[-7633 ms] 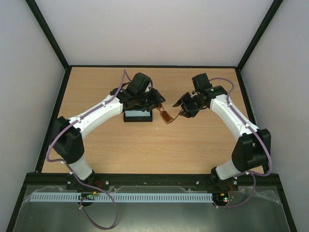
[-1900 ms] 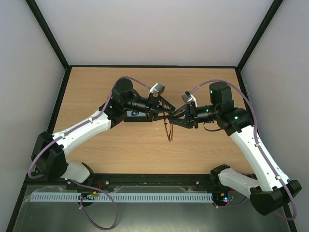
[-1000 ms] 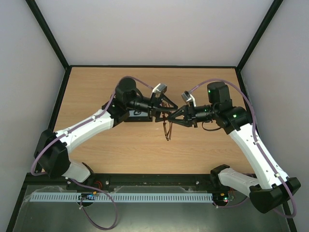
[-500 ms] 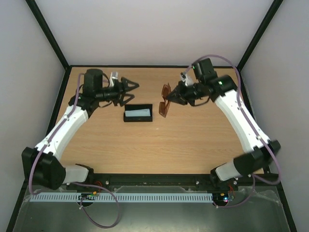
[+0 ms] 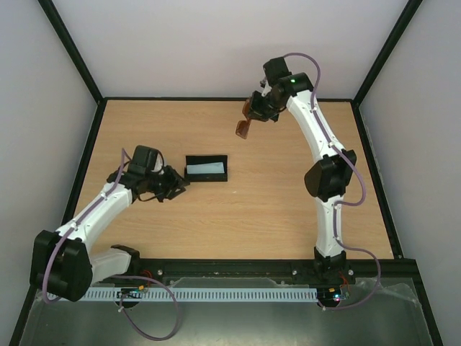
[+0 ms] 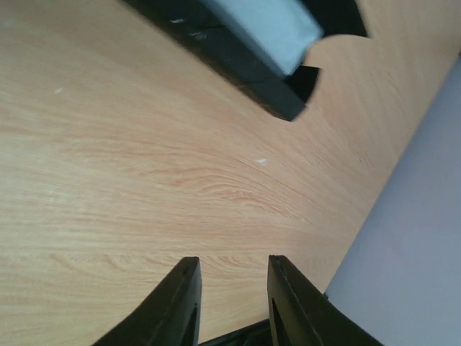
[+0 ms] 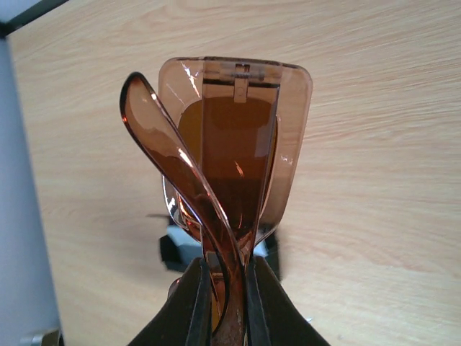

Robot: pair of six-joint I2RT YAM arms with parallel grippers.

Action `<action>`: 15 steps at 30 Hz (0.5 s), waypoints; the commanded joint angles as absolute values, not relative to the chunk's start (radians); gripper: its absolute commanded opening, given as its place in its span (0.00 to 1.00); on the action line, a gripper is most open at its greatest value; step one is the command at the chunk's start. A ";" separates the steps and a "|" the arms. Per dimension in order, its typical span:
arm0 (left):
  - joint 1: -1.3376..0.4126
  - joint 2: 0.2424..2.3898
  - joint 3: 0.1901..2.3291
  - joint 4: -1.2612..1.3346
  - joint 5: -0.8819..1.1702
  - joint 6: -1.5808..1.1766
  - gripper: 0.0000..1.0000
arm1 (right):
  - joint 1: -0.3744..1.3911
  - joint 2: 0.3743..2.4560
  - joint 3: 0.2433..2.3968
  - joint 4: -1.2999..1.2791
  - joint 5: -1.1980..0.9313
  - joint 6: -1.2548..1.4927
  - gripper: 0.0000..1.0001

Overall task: Organize the sunglasses
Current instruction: Adjust the sunglasses case at the center of the board.

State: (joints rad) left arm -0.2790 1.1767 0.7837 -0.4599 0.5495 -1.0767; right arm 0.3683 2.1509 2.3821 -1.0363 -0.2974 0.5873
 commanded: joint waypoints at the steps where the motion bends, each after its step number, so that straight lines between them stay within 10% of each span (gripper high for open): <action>1: -0.270 1.201 0.703 -0.409 0.512 -1.103 0.22 | 0.322 2.185 2.408 -1.077 -0.243 0.576 0.01; 15: -0.219 1.664 0.925 -0.402 0.414 -1.000 0.02 | 0.300 2.238 2.385 -1.013 -0.261 0.575 0.01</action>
State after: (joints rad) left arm -0.2401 1.5963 0.8341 -0.3943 0.4507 -1.0420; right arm 0.2970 2.2082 2.3821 -1.0183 -0.2577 0.5865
